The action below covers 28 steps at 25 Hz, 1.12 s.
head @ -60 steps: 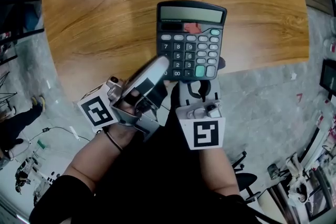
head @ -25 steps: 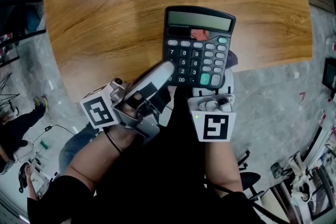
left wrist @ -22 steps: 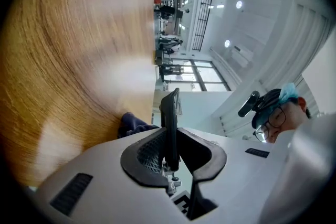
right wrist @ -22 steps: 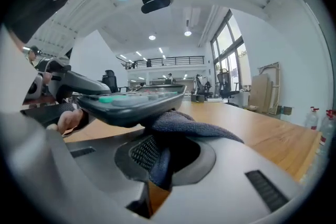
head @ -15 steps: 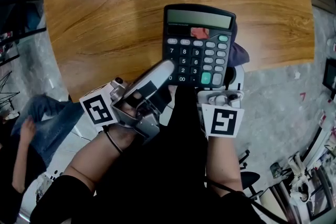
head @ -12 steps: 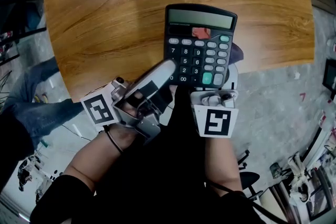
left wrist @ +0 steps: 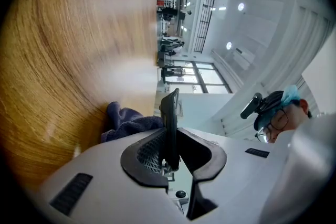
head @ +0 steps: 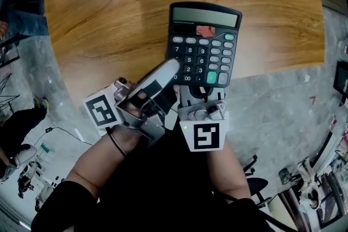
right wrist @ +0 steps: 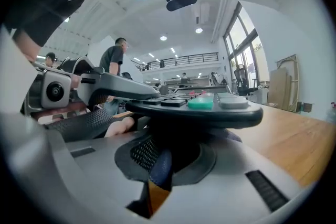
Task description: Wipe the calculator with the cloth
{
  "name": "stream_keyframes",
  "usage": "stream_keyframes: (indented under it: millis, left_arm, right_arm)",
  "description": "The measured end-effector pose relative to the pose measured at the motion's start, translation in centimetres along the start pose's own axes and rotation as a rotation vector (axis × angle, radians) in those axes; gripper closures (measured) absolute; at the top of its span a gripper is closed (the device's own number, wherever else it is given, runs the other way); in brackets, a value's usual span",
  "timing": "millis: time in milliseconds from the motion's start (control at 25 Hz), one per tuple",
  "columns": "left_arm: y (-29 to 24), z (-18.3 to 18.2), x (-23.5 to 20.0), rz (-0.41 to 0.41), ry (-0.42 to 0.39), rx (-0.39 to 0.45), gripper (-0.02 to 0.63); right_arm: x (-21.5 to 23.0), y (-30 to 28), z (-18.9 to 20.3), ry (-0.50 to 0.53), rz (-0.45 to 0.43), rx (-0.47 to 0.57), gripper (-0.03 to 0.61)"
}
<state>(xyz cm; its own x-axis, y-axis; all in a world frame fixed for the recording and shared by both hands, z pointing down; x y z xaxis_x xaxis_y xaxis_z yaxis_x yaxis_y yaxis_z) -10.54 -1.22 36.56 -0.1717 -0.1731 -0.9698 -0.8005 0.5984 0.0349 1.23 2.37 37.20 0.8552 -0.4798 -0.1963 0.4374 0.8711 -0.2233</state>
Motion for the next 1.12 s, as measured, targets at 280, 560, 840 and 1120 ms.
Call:
stream_keyframes:
  millis: [280,560,840,1120]
  left_arm:
    - [0.0,-0.1,-0.4,-0.014,-0.007,-0.013,0.546]
    - [0.0,0.2,0.0,-0.017,-0.003,0.007,0.546]
    - [-0.3,1.1,2.5,-0.001,-0.009,0.013,0.546]
    - [-0.5,1.2,4.0,0.009,-0.020,0.021,0.546]
  right_arm:
    - [2.1,0.7,1.0,0.034,0.066,-0.028,0.541]
    - [5.7,2.2,1.9,0.053,0.181,-0.067,0.541]
    - [6.9,0.9,-0.1,0.092,0.191,-0.053,0.541]
    - [4.2,-0.5,-2.7,0.103,0.125,0.034,0.541]
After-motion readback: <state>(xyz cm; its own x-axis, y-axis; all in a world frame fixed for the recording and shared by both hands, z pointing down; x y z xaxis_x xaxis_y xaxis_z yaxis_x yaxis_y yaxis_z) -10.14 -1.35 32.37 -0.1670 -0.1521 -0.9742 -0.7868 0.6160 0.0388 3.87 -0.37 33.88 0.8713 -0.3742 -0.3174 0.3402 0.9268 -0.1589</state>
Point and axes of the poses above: the fingertips, and each gripper's own axes: y backward along the fingers, x to its right, z out of its underside, the point moved 8 cm from there along y, backward along the fingers, and after that the axes turned 14 degrees about y, right-handed, at the moved point
